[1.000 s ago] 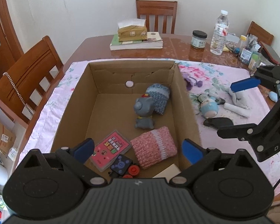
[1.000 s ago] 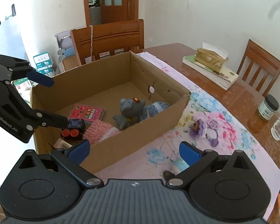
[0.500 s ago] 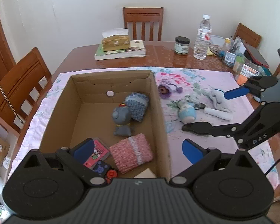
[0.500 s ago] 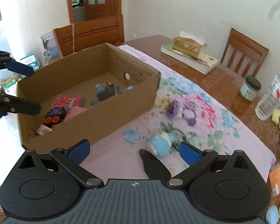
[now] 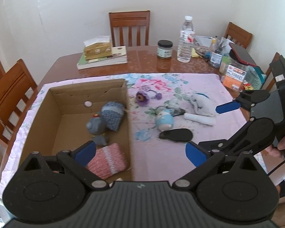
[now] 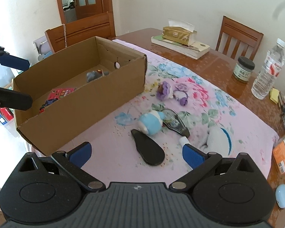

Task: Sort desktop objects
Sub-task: 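Withdraw both tools from the box back over the cloth, then move both tools toward the black oval case and blue-white toy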

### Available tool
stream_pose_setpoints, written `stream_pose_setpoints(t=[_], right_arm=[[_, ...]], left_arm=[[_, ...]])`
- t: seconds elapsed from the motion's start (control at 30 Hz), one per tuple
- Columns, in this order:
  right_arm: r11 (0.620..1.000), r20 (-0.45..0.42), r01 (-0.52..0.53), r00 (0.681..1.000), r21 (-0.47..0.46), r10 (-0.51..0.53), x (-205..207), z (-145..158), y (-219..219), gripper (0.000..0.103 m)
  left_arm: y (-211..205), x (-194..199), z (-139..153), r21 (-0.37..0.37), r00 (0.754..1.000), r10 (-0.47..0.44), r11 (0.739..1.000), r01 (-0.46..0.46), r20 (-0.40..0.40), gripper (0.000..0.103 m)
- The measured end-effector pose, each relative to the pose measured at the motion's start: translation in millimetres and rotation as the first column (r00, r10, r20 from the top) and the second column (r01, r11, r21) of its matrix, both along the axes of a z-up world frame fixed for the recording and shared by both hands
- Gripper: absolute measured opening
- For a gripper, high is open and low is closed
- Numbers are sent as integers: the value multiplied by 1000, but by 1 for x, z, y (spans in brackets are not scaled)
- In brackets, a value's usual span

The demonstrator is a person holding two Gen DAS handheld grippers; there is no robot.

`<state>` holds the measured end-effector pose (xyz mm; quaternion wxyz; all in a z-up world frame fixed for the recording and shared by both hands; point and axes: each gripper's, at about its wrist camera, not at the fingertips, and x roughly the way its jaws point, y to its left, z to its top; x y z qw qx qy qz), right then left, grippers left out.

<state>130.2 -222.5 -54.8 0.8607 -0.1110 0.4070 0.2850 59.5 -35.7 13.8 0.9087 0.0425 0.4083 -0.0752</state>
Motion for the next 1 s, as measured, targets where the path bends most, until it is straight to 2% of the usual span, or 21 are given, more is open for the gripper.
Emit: stream_pose_setpoints(t=[0.47, 0.87, 1.0], right_arm=[[999, -4, 50, 999, -5, -50, -13, -9, -45, 103], [992, -39, 124, 991, 0, -124, -25, -21, -90, 103], [989, -45, 146, 988, 4, -145, -27, -23, -101, 103]], left_arm=[[-60, 14, -17, -31, 997, -74, 997, 74, -15, 100], [-95, 33, -61, -12, 999, -35, 999, 35, -36, 100], [-98, 42, -82, -44, 998, -11, 999, 8, -60, 100]])
